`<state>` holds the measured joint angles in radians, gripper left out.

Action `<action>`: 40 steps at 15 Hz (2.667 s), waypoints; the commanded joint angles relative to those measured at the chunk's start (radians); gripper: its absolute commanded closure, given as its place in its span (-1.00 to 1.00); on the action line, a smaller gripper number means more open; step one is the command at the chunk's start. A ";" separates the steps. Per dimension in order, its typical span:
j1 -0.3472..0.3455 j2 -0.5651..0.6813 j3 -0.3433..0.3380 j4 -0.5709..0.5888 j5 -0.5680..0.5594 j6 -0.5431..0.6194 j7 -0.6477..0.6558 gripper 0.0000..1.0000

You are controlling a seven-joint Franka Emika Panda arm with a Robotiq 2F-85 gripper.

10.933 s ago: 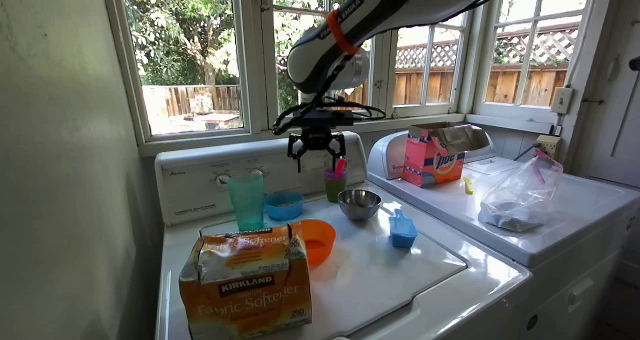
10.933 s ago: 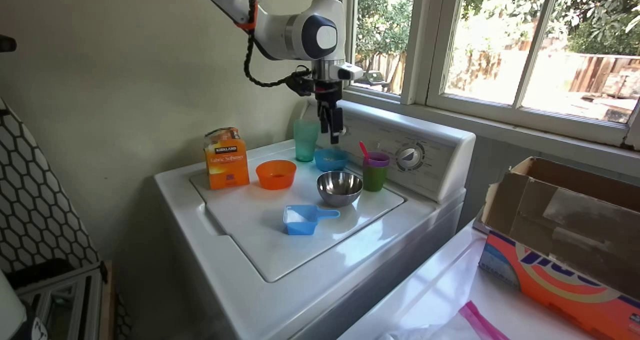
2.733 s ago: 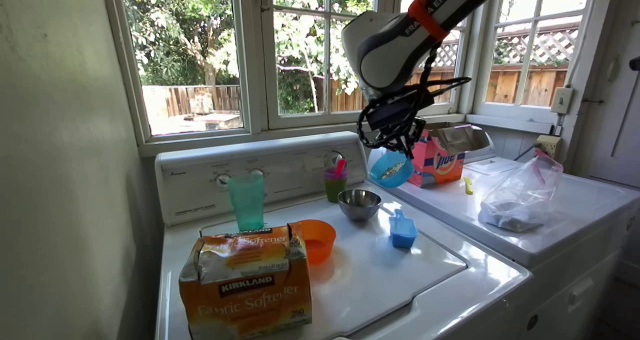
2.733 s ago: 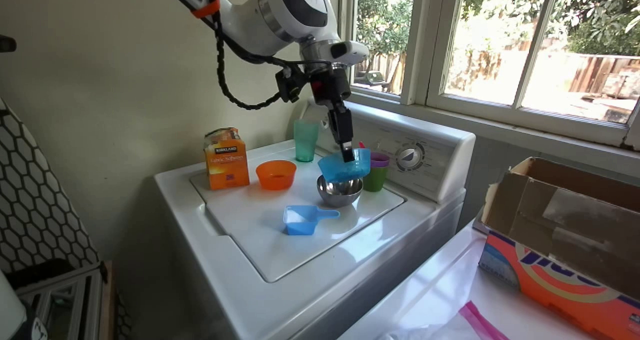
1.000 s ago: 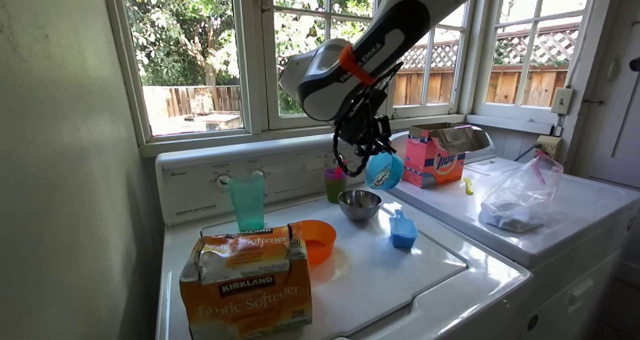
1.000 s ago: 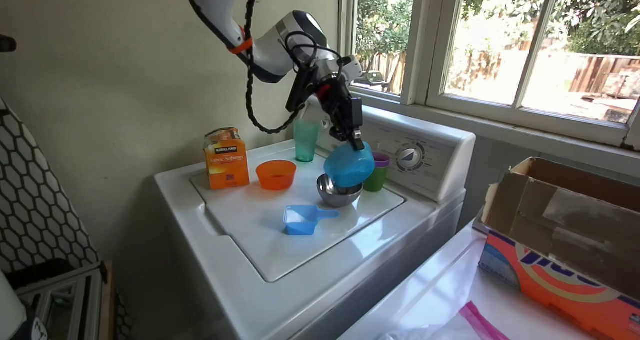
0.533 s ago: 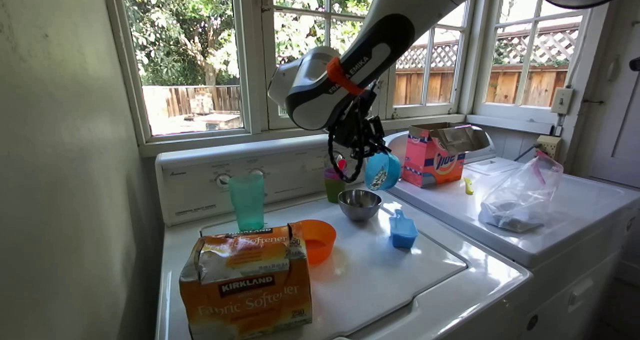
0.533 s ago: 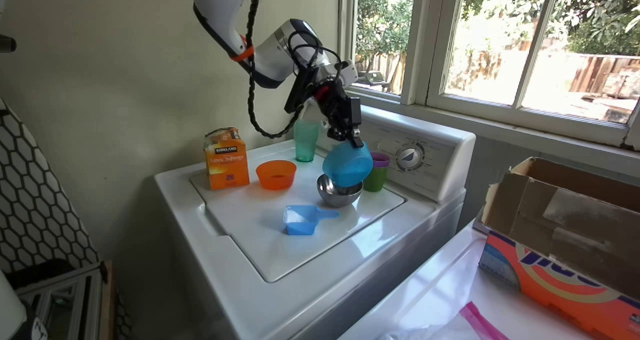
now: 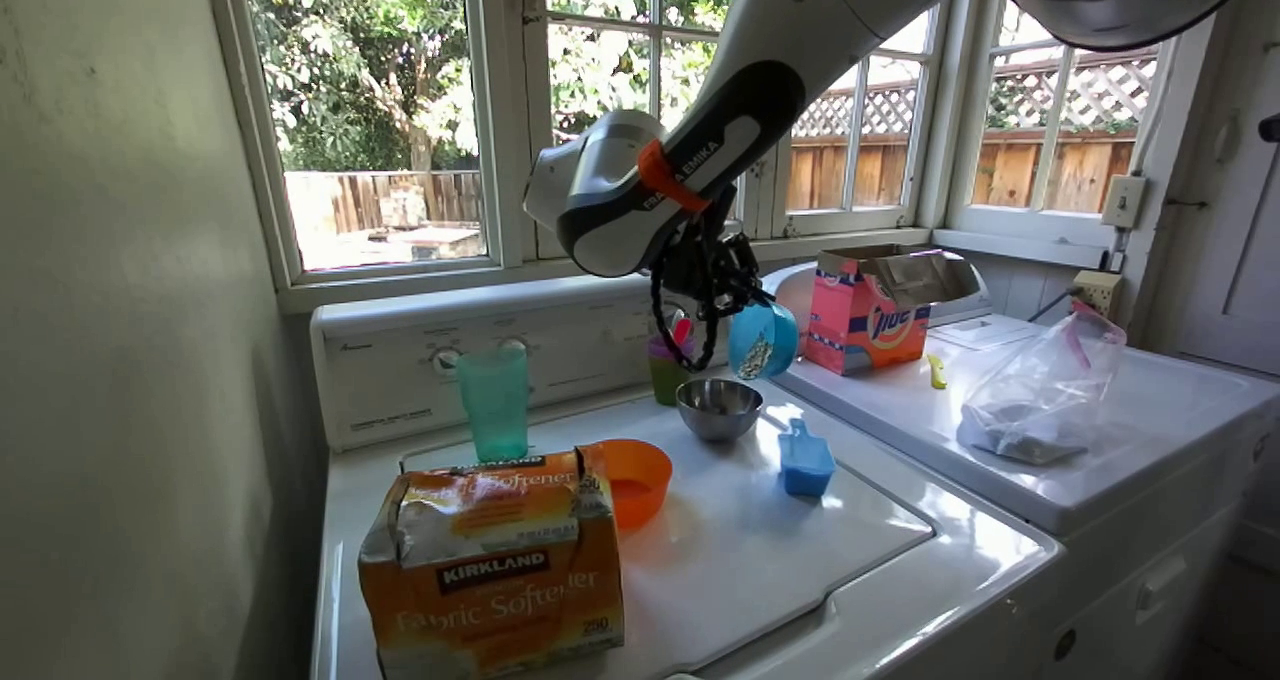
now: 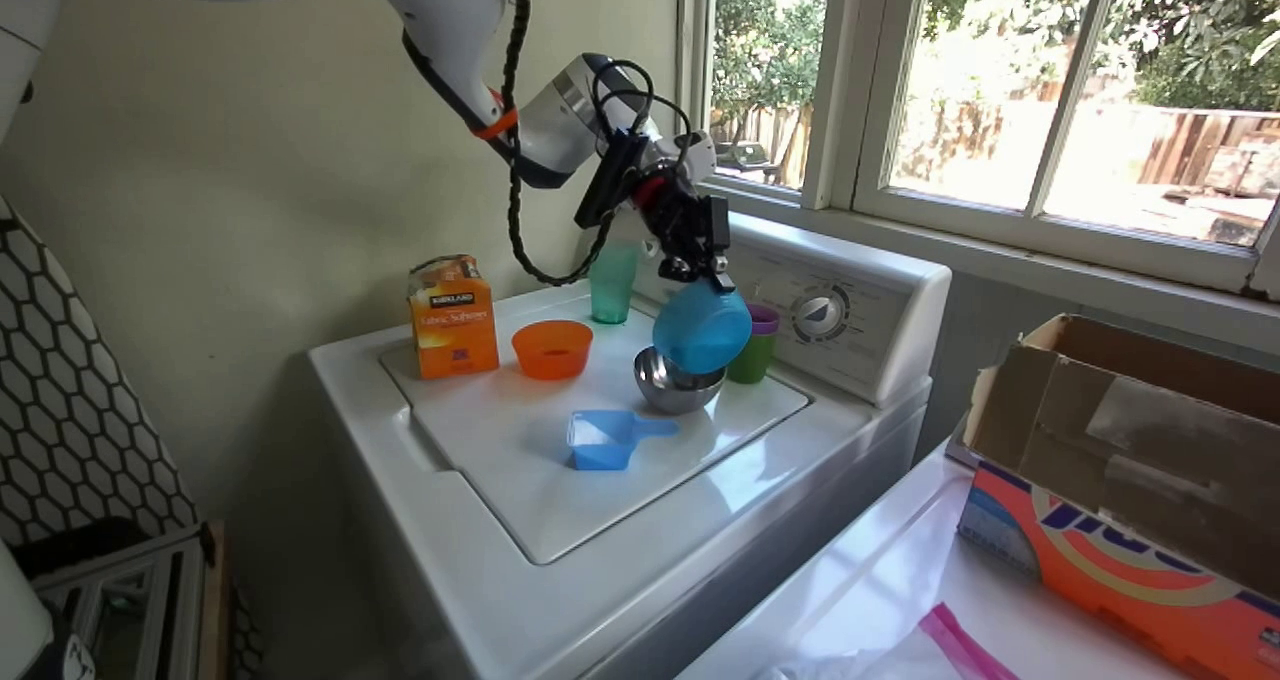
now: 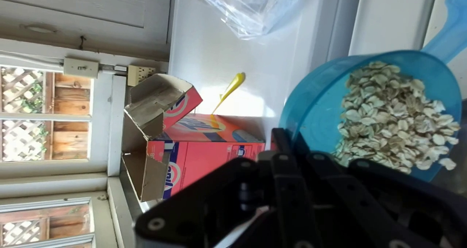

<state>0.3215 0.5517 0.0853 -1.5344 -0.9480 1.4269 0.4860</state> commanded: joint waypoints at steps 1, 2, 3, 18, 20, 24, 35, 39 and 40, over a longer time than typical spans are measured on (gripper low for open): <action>0.033 0.074 -0.003 0.102 -0.022 -0.110 -0.051 0.98; 0.037 0.084 -0.002 0.117 -0.020 -0.126 -0.059 0.98; 0.041 0.093 -0.002 0.129 -0.022 -0.138 -0.066 0.98; 0.092 0.219 -0.010 0.277 -0.122 -0.279 -0.178 0.98; 0.102 0.234 -0.010 0.297 -0.133 -0.304 -0.197 0.98; 0.110 0.259 -0.009 0.323 -0.152 -0.339 -0.243 0.98; 0.097 0.260 0.002 0.334 -0.152 -0.333 -0.242 0.93; 0.099 0.268 0.001 0.341 -0.158 -0.333 -0.251 0.98; 0.098 0.271 0.001 0.344 -0.160 -0.328 -0.255 0.98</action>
<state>0.4205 0.8086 0.0809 -1.2052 -1.0967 1.0985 0.2449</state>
